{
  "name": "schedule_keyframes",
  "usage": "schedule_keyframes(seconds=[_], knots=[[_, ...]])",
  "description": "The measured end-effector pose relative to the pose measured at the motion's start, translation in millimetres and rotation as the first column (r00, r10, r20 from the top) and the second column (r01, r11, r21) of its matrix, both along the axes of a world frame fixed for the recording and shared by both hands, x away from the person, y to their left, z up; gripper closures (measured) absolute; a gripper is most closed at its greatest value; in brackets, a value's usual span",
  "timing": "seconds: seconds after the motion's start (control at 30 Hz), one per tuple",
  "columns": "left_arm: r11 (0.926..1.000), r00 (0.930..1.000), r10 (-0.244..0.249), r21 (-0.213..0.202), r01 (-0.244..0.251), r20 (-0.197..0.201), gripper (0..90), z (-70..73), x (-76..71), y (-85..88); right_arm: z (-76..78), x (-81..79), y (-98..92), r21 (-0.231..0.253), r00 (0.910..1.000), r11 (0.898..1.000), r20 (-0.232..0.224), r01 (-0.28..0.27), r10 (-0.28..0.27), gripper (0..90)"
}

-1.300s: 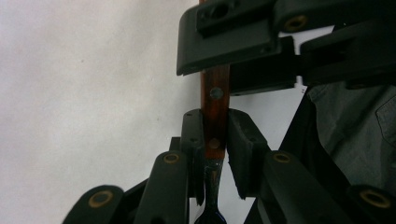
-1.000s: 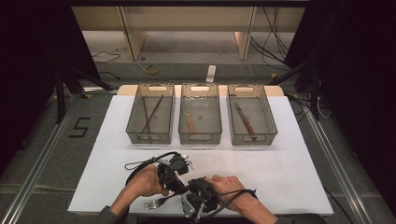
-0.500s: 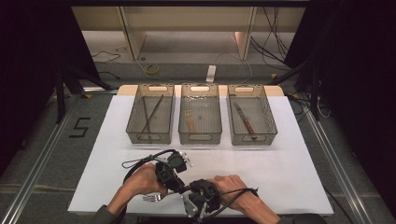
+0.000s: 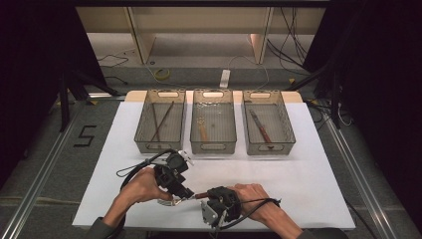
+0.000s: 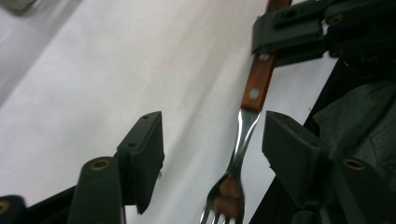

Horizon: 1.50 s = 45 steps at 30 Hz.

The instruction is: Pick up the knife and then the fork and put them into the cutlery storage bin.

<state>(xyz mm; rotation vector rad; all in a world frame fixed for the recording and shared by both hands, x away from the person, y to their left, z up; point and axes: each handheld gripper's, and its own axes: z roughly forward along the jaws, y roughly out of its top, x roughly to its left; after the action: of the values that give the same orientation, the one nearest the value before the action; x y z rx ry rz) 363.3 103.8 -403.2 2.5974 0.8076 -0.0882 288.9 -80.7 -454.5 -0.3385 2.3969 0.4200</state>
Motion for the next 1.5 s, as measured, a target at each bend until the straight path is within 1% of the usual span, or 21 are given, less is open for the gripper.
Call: schedule_keyframes(seconds=[0.13, 0.3, 0.37, 0.47, 0.57, 0.63, 0.7, 0.77, 0.8, 0.83, 0.87, 0.93, 1.0, 1.1, 1.17, 1.23, 1.3, 1.33, 1.37, 1.43, 1.5], knots=[[0.9986, 0.9988, 0.044, -0.029, -0.043, 0.02, 33.9, 4.9, 2.8, 9.4, 3.1, 5.2, -8.3, 0.007, 0.9995, 1.0, 0.0, 0.031, -0.031, 79.5], [0.9917, 0.9925, 0.11, -0.072, -0.106, 0.053, 29.1, 10.3, 8.3, 22.9, 6.9, 14.4, -21.9, 0.019, 0.9978, 0.998, 0.006, 0.065, -0.066, 79.5], [0.9854, 0.9865, 0.144, -0.102, -0.136, 0.078, 27.0, 11.4, 9.0, 26.9, 8.0, 18.4, -27.7, 0.025, 0.9967, 0.996, -0.001, 0.081, -0.081, 79.6], [0.9747, 0.9727, 0.189, -0.146, -0.169, 0.135, 24.3, 14.0, 10.2, 34.3, 10.0, 24.9, -36.8, 0.041, 0.9938, 0.993, -0.004, 0.111, -0.111, 79.6], [0.9533, 0.948, 0.254, -0.215, -0.212, 0.191, 22.6, 16.0, 9.0, 42.4, 14.0, 32.8, -48.0, 0.047, 0.9883, 0.987, -0.005, 0.152, -0.152, 79.8], [0.9322, 0.9285, 0.3, -0.273, -0.237, 0.218, 21.5, 16.6, 7.2, 48.2, 16.9, 38.7, -56.1, 0.067, 0.9811, 0.979, -0.011, 0.194, -0.193, 79.8], [0.9108, 0.9155, 0.33, -0.332, -0.245, 0.23, 20.7, 15.2, 5.3, 53.8, 19.4, 45.3, -64.2, 0.079, 0.9722, 0.969, -0.01, 0.234, -0.234, 79.9], [0.8849, 0.9076, 0.36, -0.388, -0.258, 0.216, 20.3, 10.3, 2.1, 58.3, 22.1, 50.4, -70.9, 0.1, 0.9632, 0.958, -0.012, 0.268, -0.268, 80.0], [0.8833, 0.9045, 0.364, -0.39, -0.259, 0.222, 20.3, 8.5, 1.1, 59.1, 24.1, 52.9, -74.1, 0.115, 0.9572, 0.95, -0.019, 0.289, -0.289, 80.1], [0.8779, 0.8985, 0.374, -0.401, -0.262, 0.231, 20.1, 6.4, -0.5, 60.1, 25.2, 54.4, -75.7, 0.125, 0.9535, 0.945, -0.026, 0.301, -0.3, 80.1], [0.8685, 0.8928, 0.386, -0.418, -0.266, 0.233, 20.1, 4.2, -2.2, 61.2, 26.6, 56.7, -77.7, 0.139, 0.9484, 0.938, -0.036, 0.317, -0.315, 80.2], [0.8583, 0.8878, 0.396, -0.438, -0.267, 0.234, 20.0, -0.9, -5.6, 63.3, 29.4, 61.6, -81.6, 0.155, 0.9383, 0.926, -0.046, 0.346, -0.343, 80.2], [0.8627, 0.8873, 0.392, -0.432, -0.263, 0.243, 18.7, -4.6, -8.4, 63.8, 32.9, 66.7, -86.0, 0.174, 0.9269, 0.91, -0.063, 0.375, -0.37, 80.3], [0.8543, 0.8806, 0.4, -0.451, -0.258, 0.254, 17.6, -7.8, -12.6, 67.1, 38.8, 74.7, -92.5, 0.208, 0.9104, 0.886, -0.095, 0.414, -0.403, 80.4], [0.8481, 0.8722, 0.409, -0.464, -0.256, 0.268, 16.6, -8.3, -13.9, 68.7, 42.7, 80.2, -97.2, 0.229, 0.8959, 0.866, -0.121, 0.444, -0.428, 80.5], [0.8469, 0.866, 0.413, -0.469, -0.251, 0.282, 16.5, -7.6, -14.7, 70.3, 46.3, 85.6, -101.8, 0.247, 0.8835, 0.848, -0.14, 0.468, -0.447, 80.6], [0.8364, 0.8581, 0.428, -0.485, -0.256, 0.284, 15.9, -7.4, -15.1, 72.4, 49.7, 91.7, -106.3, 0.274, 0.8709, 0.827, -0.173, 0.491, -0.46, 80.7], [0.8352, 0.8578, 0.428, -0.487, -0.256, 0.284, 15.8, -7.6, -15.3, 73.0, 51.8, 95.5, -108.7, 0.287, 0.8622, 0.813, -0.189, 0.506, -0.47, 80.8], [0.833, 0.8538, 0.433, -0.49, -0.256, 0.289, 15.8, -8.0, -15.9, 73.3, 52.9, 97.8, -110.1, 0.293, 0.8578, 0.806, -0.197, 0.514, -0.475, 80.8], [0.8321, 0.8475, 0.438, -0.492, -0.257, 0.299, 15.6, -8.5, -17.2, 74.4, 56.2, 104.8, -114.2, 0.307, 0.8402, 0.783, -0.222, 0.542, -0.495, 80.9], [0.8322, 0.8463, 0.439, -0.491, -0.257, 0.301, 15.7, -9.2, -18.0, 75.5, 59.0, 112.1, -118.6, 0.324, 0.8253, 0.759, -0.242, 0.564, -0.51, 81.0]])
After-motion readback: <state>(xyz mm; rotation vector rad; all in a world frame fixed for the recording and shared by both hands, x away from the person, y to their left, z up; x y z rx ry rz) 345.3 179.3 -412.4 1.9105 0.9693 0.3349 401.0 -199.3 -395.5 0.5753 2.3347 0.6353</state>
